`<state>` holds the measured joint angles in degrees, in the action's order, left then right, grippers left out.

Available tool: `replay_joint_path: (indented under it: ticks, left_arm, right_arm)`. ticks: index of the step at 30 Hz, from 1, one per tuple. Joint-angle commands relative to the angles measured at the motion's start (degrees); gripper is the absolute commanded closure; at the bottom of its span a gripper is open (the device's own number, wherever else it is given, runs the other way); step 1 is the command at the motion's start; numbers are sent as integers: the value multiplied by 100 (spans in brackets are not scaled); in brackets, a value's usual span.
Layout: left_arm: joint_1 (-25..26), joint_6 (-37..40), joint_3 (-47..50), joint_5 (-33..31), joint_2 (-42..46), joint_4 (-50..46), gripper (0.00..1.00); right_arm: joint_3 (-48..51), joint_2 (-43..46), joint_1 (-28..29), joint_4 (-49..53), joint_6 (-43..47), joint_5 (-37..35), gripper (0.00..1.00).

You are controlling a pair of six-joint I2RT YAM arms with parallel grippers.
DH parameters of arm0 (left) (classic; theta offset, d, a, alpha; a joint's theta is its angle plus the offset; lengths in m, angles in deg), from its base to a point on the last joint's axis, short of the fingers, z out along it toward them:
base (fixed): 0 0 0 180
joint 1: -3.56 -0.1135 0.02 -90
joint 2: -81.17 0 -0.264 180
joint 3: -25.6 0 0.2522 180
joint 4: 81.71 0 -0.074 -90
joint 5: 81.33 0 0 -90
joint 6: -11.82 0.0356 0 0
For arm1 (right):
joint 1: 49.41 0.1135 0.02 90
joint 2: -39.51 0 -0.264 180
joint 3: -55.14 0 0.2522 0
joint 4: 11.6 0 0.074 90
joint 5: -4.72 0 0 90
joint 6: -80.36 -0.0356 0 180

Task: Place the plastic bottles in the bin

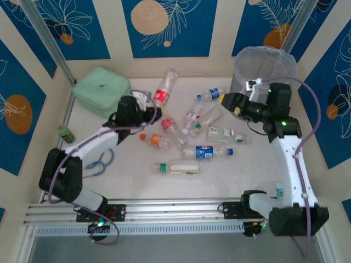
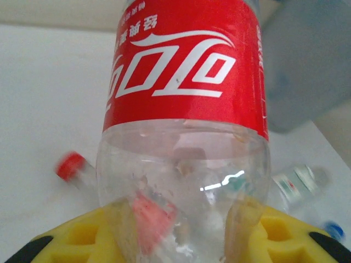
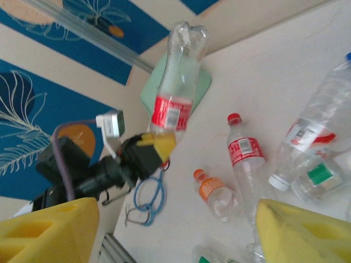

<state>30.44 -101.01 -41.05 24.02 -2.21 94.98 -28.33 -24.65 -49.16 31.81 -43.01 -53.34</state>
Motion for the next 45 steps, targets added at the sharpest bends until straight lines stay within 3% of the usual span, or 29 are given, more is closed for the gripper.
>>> replay_joint_path:
  ticks: [1,3,6,15,22,30,34,38,41,45]
  left_arm:
    - [508,-360,703,96,703,571,91]
    - [810,-457,1109,-105,1116,623,91]
    - [977,-390,1531,-404,1540,651,91]
    - [1061,-498,1721,-261,1725,582,91]
    - [1134,-808,1795,10,1274,1094,89]
    - [1249,-1052,1809,126,806,1718,87]
    - [1323,-1142,1813,162,695,1964,87]
    - [1356,-1044,1734,117,692,1730,86]
    - [1373,-1056,1778,91,725,1775,86]
    - [1380,-1084,1814,82,765,1768,82]
  right_arm:
    - [-238,-456,501,-272,-83,-10,16]
    - [-485,-892,758,-188,36,-37,7]
    - [-790,-1560,1068,-74,132,-428,4]
    - [-977,-2652,1682,-1005,-338,-140,4]
    - [-923,-3069,1820,-1633,-659,55,11]
    - [-795,-3205,1670,-2044,-775,90,32]
    - [-1085,-3432,1610,-1745,-621,122,18]
    - [-1147,-3514,1599,-1655,-540,130,17]
    - [-1125,-3498,1554,-1647,-556,82,22]
    - [-977,-3445,1344,-1804,-723,314,40]
